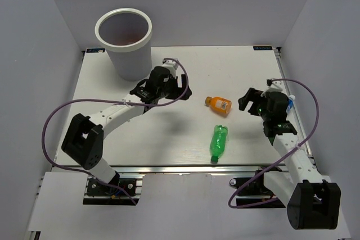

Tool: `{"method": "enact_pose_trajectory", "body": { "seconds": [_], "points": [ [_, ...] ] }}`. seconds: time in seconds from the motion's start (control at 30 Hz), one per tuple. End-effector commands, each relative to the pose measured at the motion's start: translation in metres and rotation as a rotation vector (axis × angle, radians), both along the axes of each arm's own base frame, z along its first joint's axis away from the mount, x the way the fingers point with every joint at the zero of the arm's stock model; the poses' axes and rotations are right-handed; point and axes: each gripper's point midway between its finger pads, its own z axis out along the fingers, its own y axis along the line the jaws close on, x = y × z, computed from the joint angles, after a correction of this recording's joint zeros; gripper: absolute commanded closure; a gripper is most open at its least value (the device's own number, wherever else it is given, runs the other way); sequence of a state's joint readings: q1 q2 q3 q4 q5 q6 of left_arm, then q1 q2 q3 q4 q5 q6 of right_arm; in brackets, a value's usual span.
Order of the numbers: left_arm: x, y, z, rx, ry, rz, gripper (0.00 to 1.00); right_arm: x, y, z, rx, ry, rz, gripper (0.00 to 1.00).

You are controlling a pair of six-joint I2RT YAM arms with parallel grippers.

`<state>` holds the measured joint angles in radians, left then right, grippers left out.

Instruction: Put the plastic bottles in the bin

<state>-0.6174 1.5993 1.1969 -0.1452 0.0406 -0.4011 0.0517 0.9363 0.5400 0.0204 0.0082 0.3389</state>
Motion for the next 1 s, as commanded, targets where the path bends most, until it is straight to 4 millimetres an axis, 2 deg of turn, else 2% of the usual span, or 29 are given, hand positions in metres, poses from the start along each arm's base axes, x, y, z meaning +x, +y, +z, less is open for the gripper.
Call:
{"method": "enact_pose_trajectory", "body": {
  "seconds": [0.0, 0.1, 0.17, 0.2, 0.27, 0.3, 0.33, 0.4, 0.47, 0.5, 0.57, 0.63, 0.8, 0.9, 0.97],
  "points": [
    [-0.015, 0.011, 0.011, -0.082, -0.003, 0.041, 0.02, 0.006, 0.058, 0.045, -0.074, -0.182, 0.405, 0.1],
    [-0.024, 0.034, -0.004, -0.037, 0.022, 0.124, 0.02, 0.009, 0.086, 0.035, -0.303, -0.219, 0.674, 0.11],
    [-0.033, 0.044, -0.011, -0.031, 0.026, 0.146, 0.02, 0.003, 0.099, 0.016, -0.362, -0.156, 0.792, 0.11],
    [-0.036, 0.046, -0.013, -0.033, 0.026, 0.15, 0.02, 0.006, 0.103, 0.022, -0.397, -0.164, 0.844, 0.11],
    [-0.041, 0.052, -0.017, -0.028, 0.025, 0.162, 0.02, 0.003, 0.107, -0.004, -0.444, -0.089, 0.977, 0.11],
    [-0.044, 0.057, -0.02, -0.022, 0.025, 0.173, 0.02, 0.006, 0.107, -0.006, -0.457, -0.074, 1.001, 0.11],
    [-0.045, 0.059, -0.02, -0.019, 0.023, 0.178, 0.02, 0.017, 0.108, -0.004, -0.472, -0.064, 1.007, 0.11],
    [-0.047, 0.067, -0.025, -0.006, 0.02, 0.207, 0.02, 0.026, 0.107, -0.013, -0.512, -0.042, 1.046, 0.11],
    [-0.048, 0.071, -0.029, 0.004, 0.025, 0.224, 0.02, 0.03, 0.112, -0.015, -0.565, -0.057, 1.104, 0.11],
    [-0.048, 0.075, -0.032, 0.019, 0.028, 0.242, 0.02, 0.032, 0.108, -0.028, -0.583, 0.0, 1.097, 0.11],
    [-0.048, 0.08, -0.036, 0.041, 0.034, 0.263, 0.02, 0.035, 0.107, -0.035, -0.6, 0.029, 1.099, 0.11],
    [-0.045, 0.087, -0.037, 0.061, 0.026, 0.295, 0.02, 0.036, 0.105, -0.053, -0.604, 0.078, 1.111, 0.11],
    [-0.044, 0.092, -0.035, 0.069, 0.007, 0.309, 0.02, 0.045, 0.101, -0.087, -0.598, 0.19, 1.081, 0.11],
    [-0.043, 0.092, -0.033, 0.064, 0.0, 0.318, 0.02, 0.043, 0.105, -0.094, -0.599, 0.21, 1.092, 0.16],
    [-0.04, 0.084, -0.029, 0.024, -0.002, 0.304, 0.02, 0.048, 0.107, -0.092, -0.603, 0.185, 1.08, 0.2]
  ]
}}
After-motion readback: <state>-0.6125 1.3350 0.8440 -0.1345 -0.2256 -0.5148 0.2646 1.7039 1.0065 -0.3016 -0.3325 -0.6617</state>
